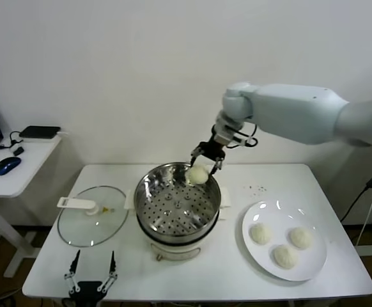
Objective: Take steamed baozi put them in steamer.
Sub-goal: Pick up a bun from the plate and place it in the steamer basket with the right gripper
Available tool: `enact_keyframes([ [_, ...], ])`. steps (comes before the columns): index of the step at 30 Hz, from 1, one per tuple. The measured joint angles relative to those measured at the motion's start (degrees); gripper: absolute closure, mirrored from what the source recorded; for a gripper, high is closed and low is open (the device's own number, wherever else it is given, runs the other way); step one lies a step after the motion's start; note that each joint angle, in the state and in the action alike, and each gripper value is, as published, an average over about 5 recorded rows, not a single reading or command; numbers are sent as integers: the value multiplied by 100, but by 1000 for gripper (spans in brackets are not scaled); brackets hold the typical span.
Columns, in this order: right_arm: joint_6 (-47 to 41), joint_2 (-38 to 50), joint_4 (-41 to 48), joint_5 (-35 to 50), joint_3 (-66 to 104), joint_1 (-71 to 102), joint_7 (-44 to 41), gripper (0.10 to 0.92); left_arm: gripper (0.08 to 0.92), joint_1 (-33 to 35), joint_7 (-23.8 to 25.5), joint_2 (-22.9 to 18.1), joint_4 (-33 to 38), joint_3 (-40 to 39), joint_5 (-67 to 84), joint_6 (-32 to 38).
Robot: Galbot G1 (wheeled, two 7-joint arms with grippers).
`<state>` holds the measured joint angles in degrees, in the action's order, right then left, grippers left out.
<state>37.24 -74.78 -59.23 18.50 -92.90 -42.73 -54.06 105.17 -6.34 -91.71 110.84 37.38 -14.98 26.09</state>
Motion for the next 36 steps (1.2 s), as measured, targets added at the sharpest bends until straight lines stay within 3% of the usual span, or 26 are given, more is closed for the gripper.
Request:
enact_keyframes([
  [17,263,-762,1041,-305,292,813,-39,362,177,10,-2,7,-1,12,19,26],
  [27,347,-951,1349,-370,343,1001,117,212,177,5,-11,17,11,8,22,39],
  [36,392,-855,1248,-142,227,803,102,202,177,25,-11,23,73,19,28,37],
])
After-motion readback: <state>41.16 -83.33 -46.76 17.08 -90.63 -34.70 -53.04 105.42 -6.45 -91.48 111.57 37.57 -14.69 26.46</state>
